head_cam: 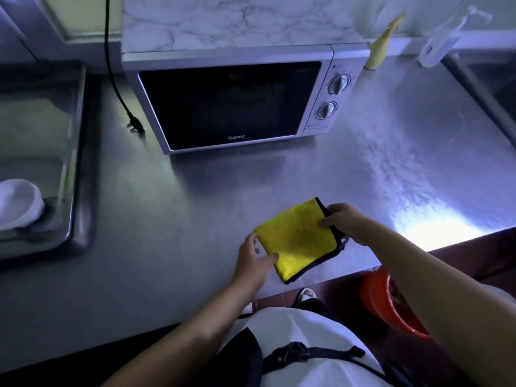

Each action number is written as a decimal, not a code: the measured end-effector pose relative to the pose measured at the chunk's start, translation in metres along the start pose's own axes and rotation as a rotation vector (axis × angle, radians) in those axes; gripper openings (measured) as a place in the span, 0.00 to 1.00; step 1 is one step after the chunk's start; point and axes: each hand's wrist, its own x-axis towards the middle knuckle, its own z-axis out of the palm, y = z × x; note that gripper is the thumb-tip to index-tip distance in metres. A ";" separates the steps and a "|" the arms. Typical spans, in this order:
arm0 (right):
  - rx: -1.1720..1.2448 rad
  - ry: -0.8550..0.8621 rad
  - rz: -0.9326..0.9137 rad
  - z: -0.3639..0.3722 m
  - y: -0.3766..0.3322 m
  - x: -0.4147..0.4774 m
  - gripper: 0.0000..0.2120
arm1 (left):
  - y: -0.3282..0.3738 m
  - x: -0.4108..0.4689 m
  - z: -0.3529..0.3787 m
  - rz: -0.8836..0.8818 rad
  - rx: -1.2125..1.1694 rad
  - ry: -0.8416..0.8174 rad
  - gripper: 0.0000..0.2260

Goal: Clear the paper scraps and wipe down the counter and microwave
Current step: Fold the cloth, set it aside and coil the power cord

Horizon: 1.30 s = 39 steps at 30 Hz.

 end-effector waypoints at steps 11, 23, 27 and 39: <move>0.540 -0.333 -0.224 -0.019 -0.073 -0.101 0.15 | 0.048 0.008 0.008 -0.439 -0.639 -0.402 0.24; 0.615 -0.135 -0.199 -0.080 -0.015 -0.101 0.18 | 0.093 0.023 -0.004 -0.203 -0.538 -0.593 0.11; 0.671 -0.083 -0.157 -0.053 -0.004 -0.095 0.19 | 0.092 0.019 -0.007 -0.219 -0.478 -0.506 0.10; 0.614 -0.172 -0.329 0.095 -0.083 -0.104 0.14 | 0.138 -0.021 -0.030 -0.157 -0.403 -0.449 0.25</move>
